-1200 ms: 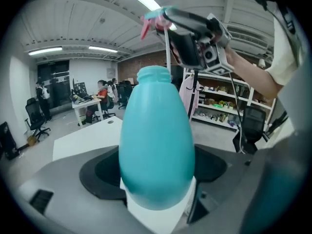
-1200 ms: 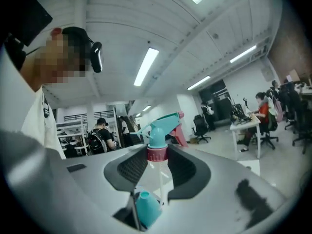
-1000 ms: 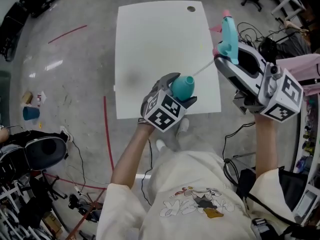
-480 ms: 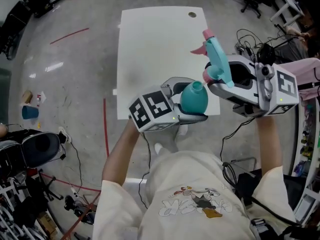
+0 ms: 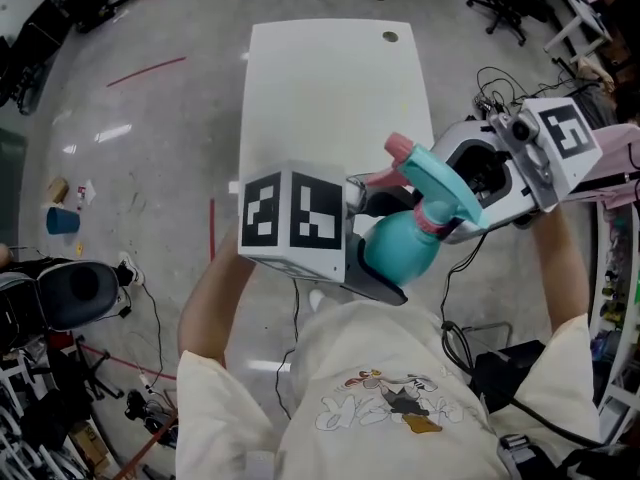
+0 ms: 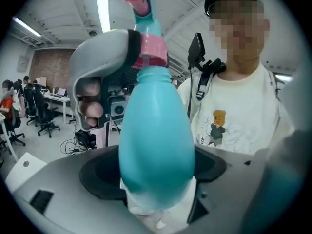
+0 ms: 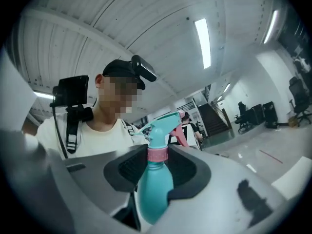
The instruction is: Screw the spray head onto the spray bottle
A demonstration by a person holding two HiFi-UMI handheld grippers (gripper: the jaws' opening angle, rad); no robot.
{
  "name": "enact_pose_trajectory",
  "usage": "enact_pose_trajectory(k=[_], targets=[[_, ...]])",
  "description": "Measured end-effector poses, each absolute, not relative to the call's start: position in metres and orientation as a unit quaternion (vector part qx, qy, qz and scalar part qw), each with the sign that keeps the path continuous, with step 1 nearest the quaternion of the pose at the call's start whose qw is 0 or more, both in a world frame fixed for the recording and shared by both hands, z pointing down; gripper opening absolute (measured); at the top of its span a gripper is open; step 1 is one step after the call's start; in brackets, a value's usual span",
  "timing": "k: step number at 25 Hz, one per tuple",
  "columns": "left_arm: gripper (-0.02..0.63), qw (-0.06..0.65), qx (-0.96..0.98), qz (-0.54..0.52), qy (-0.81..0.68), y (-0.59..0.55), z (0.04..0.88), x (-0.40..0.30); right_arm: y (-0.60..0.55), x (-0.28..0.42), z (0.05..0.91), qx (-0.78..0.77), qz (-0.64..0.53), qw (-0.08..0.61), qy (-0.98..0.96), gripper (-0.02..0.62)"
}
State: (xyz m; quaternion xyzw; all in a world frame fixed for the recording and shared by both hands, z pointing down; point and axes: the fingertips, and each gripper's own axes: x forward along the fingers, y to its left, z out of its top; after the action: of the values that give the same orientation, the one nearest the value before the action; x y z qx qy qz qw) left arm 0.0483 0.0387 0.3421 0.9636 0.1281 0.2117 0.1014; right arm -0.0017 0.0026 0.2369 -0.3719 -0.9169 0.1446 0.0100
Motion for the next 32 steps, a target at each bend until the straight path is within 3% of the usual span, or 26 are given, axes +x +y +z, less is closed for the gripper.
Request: enact_pose_trajectory(k=[10, 17, 32], targets=[[0.411, 0.092, 0.962, 0.221, 0.127, 0.048, 0.332, 0.046, 0.02, 0.006, 0.228, -0.414, 0.138, 0.018, -0.899, 0.13], [0.411, 0.104, 0.947, 0.218, 0.21, 0.067, 0.321, 0.058, 0.03, 0.017, 0.219, -0.461, 0.122, 0.009, -0.879, 0.13], [0.41, 0.062, 0.969, 0.2, 0.134, 0.049, 0.314, 0.065, 0.028, 0.02, 0.219, -0.454, 0.082, -0.014, -0.887, 0.13]])
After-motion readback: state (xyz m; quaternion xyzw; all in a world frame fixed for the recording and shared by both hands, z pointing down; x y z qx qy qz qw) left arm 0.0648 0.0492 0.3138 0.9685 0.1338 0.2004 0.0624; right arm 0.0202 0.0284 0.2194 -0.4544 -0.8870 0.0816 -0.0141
